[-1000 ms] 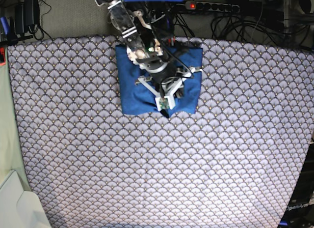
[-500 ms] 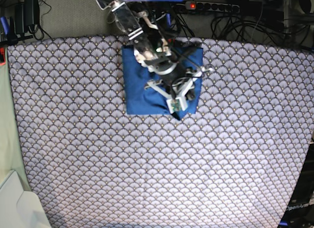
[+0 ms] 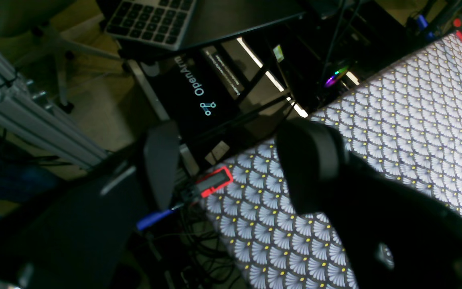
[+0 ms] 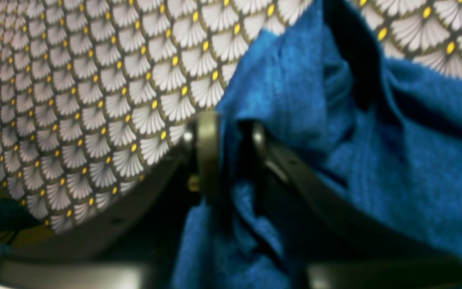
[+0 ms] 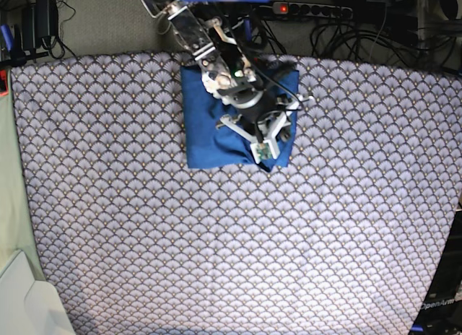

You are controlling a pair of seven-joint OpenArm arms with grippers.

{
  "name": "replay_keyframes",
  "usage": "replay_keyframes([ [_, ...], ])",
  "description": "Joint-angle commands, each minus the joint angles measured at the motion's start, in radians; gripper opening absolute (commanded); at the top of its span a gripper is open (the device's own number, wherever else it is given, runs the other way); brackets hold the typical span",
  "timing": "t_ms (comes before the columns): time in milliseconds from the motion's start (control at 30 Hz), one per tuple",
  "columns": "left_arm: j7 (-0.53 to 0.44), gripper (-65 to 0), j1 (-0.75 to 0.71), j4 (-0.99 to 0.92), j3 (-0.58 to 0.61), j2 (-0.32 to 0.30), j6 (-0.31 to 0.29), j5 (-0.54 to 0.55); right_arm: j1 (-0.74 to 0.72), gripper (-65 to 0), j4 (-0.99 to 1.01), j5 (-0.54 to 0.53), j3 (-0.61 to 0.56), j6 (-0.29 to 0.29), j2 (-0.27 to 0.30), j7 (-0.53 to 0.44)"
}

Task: Fold the T-shirt properly
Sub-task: 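Press the folded end down with the right gripper and release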

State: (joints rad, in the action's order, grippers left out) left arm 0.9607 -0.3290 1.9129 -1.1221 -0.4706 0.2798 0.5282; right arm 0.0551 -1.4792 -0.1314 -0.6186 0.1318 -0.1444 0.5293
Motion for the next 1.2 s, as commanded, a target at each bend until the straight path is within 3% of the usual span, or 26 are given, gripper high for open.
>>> replay_keyframes([
  [0, -0.022, -24.0, 0.0, 0.012, -0.006, -0.024, -0.001, -0.006, -0.011, -46.5, -0.021, -0.003, -0.007, -0.01, -0.013, -0.021],
  [67, -0.021, -24.0, 0.0, 0.012, -0.006, -0.024, -0.001, -0.006, -0.011, -41.3, -0.028, -0.003, -0.016, -0.031, -0.013, -0.021],
  [200, -0.019, -24.0, 0.0, 0.012, -0.006, -0.024, -0.001, -0.006, -0.001, -37.8, -0.097, -0.001, -0.044, -0.163, -0.013, -0.021],
  [300, -0.021, -24.0, 0.0, 0.012, -0.006, -0.024, -0.001, -0.006, 0.002, -37.8, -0.143, -0.001, -0.042, -0.165, -0.013, -0.021],
  [467, -0.019, -24.0, -0.002, 0.012, -0.006, -0.024, -0.001, -0.006, 0.001, -37.7, -0.214, -0.001, -0.013, -0.162, 0.044, -0.019],
  [833, -0.019, -24.0, 0.003, 0.013, -0.003, -0.009, -0.001, -0.004, 0.093, -38.1, -0.22, -0.001, 0.279, -0.162, 0.075, -0.059],
  [1167, -0.027, -24.1, 0.003, 0.013, 0.024, -0.009, -0.001, -0.004, 0.162, -58.4, -0.22, -0.001, 0.322, -0.162, 0.075, -0.117],
])
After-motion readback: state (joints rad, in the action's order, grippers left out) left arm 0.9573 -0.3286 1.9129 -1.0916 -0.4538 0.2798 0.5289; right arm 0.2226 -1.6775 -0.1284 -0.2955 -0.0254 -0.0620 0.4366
